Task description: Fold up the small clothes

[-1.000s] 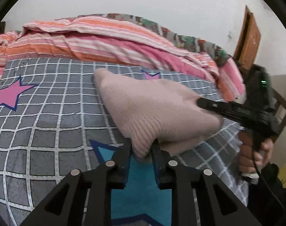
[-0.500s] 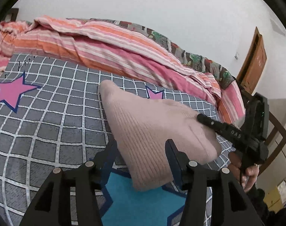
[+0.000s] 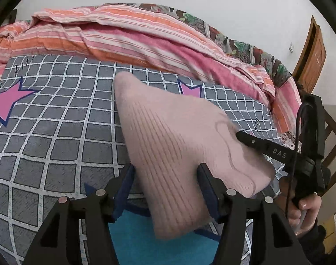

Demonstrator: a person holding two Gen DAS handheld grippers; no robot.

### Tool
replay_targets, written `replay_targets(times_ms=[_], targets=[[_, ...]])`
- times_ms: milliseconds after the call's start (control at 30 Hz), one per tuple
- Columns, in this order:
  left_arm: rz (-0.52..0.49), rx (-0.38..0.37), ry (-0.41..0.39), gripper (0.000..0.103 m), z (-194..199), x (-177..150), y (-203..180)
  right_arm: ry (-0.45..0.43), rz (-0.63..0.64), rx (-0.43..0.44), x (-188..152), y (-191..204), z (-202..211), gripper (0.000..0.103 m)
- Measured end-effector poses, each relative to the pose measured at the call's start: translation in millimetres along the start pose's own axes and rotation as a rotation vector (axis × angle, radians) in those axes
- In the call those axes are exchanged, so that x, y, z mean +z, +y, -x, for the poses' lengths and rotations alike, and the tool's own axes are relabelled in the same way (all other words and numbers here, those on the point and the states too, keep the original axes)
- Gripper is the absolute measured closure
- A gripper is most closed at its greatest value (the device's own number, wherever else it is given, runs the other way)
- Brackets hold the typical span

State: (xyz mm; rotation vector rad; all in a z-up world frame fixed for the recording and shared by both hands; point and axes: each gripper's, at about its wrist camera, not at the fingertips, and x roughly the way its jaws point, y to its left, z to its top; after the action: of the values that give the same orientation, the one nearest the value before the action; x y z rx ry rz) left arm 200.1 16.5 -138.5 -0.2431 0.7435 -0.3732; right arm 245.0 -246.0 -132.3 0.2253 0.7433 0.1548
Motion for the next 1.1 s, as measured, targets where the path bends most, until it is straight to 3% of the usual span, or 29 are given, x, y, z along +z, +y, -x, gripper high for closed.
replay_targets(times_ms=[133, 233, 433, 700, 1100], targets=[[0.014, 0.001, -0.026, 0.046, 3, 4, 3, -0.001, -0.018, 0.032, 2, -4, 3, 0.093], [0.039, 0.018, -0.04, 0.046, 2, 10, 4, -0.035, -0.009, 0.042, 5, -1, 12, 0.082], [0.039, 0.073, -0.047, 0.044, -8, 19, 0, -0.091, 0.065, 0.013, 7, 13, 20, 0.081], [0.011, 0.119, -0.034, 0.041, -20, 22, -6, -0.022, 0.115, -0.076, 2, 13, 0, 0.081], [-0.022, 0.148, -0.042, 0.039, -23, 21, -9, -0.006, 0.102, -0.075, -2, 7, -3, 0.08]])
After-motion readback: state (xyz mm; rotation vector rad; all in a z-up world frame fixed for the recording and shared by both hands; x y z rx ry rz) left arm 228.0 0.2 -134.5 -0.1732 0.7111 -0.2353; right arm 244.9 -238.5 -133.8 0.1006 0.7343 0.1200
